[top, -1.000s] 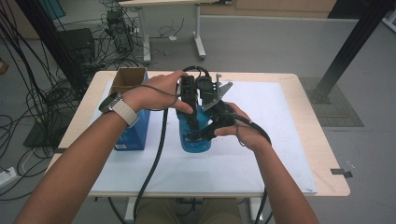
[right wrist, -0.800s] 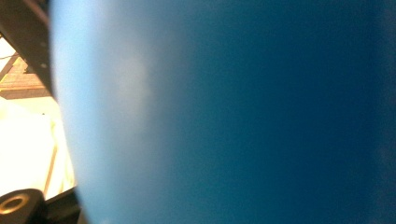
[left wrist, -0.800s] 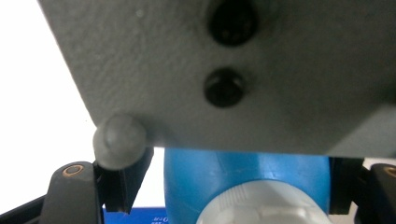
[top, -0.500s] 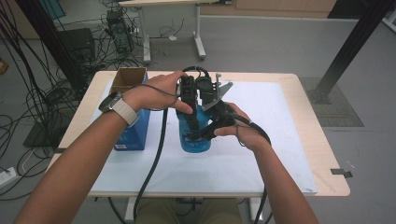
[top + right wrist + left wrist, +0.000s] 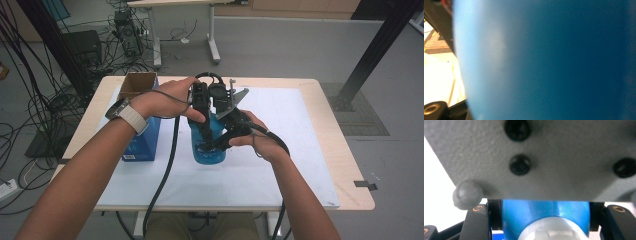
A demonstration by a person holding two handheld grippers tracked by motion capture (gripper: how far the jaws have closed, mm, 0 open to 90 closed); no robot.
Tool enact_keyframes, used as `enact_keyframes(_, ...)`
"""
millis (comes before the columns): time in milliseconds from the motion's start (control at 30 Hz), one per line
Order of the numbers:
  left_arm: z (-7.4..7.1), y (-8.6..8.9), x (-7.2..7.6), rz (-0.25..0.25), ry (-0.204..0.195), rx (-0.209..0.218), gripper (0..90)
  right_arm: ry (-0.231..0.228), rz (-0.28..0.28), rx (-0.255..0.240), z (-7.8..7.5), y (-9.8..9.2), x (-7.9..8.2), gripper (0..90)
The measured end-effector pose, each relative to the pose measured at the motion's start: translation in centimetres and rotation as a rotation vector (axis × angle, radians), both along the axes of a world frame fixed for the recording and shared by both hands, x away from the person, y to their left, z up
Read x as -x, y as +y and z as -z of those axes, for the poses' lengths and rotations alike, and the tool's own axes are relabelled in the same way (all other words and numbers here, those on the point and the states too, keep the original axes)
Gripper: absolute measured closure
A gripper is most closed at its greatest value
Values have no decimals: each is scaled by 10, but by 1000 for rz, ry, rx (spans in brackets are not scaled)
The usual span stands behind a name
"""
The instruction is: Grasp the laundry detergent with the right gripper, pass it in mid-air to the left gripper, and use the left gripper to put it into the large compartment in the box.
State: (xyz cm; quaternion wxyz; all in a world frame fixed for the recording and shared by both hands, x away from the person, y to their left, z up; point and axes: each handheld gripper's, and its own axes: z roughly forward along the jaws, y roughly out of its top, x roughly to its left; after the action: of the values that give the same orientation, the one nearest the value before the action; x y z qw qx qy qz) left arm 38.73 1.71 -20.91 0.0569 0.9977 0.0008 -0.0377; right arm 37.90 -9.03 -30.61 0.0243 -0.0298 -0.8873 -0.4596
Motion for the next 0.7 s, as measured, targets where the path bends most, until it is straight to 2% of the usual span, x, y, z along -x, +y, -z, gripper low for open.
enact_keyframes(700,-1,1,3,-5,-16,-2,378,-14,1,3,-1,1,2,441)
